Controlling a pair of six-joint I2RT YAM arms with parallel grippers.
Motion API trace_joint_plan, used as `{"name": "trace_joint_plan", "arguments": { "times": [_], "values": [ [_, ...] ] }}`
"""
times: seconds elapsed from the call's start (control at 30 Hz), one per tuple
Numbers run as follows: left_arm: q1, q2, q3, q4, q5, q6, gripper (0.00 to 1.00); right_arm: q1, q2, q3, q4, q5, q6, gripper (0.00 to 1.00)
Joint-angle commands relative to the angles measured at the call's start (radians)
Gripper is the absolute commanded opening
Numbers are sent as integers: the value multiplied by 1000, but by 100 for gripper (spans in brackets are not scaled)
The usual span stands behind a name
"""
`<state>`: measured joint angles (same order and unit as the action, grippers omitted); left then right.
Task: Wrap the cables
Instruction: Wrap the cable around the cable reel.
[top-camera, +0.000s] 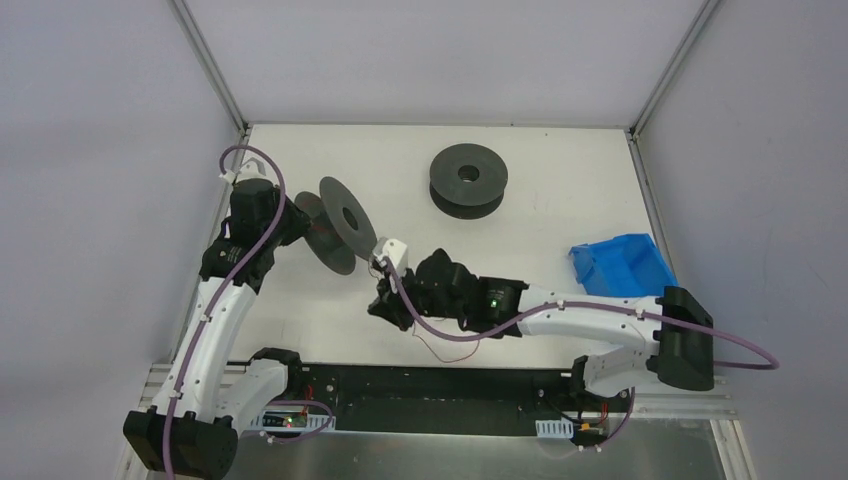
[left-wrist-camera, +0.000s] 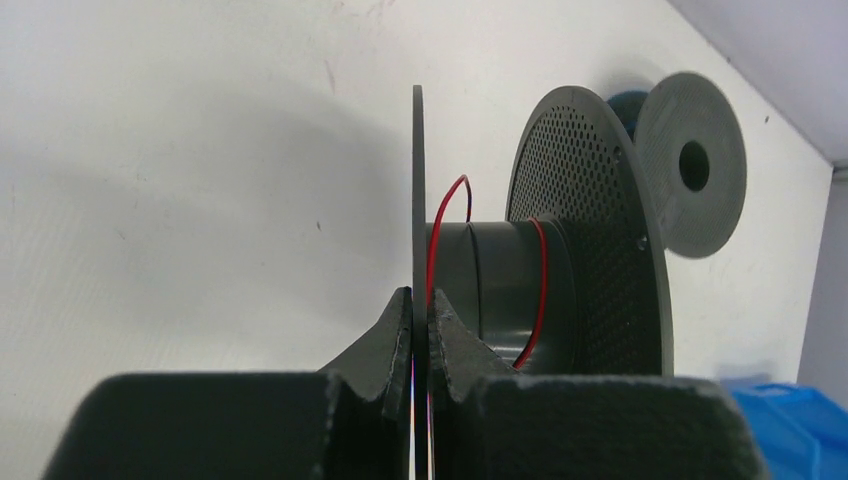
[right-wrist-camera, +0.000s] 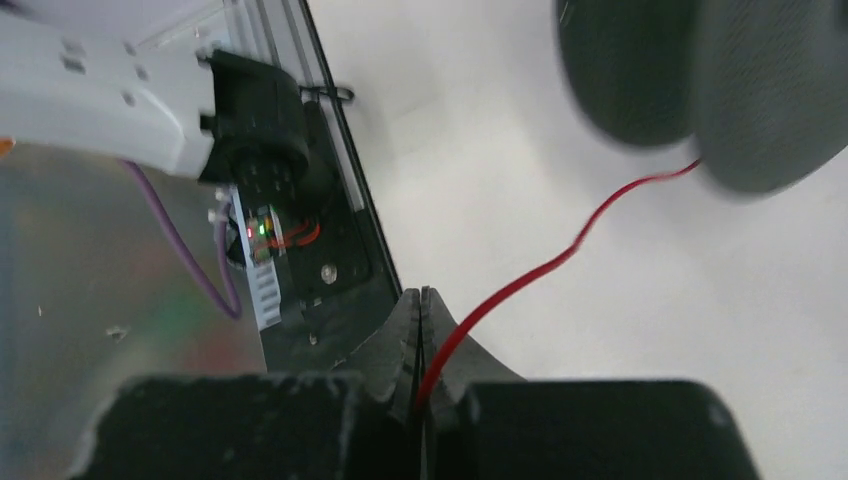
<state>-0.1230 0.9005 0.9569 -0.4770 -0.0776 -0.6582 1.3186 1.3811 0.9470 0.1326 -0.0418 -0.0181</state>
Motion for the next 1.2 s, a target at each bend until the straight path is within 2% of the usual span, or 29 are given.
{"name": "trace_joint_plan", "arguments": {
  "times": [0.0,0.1,0.3,0.67,0.8,1.03,1.17],
  "values": [
    [-10,2,-16,87,163,201,0,-72,53,220,-183,-26,-75,0],
    [-30,-64,-74,86,256,403,0,-162,145,390,-281,-66,-94,0],
    [-57,-126,-121,48,255,549,0,-263,213,529,-311,-180,-46,0],
    [-146,-84,-139,30,259,597,0,-381,260,629,-242,-400,99,0],
    [-147,-76,-145,31,329,603,0,-422,289,645,-240,-436,100,0],
    [-147,-141,-141,28,432,582,0,-547,304,562,-264,-512,58,0],
    [-147,-151,-96,7,501,518,0,-615,278,495,-282,-554,0,0]
  ]
}}
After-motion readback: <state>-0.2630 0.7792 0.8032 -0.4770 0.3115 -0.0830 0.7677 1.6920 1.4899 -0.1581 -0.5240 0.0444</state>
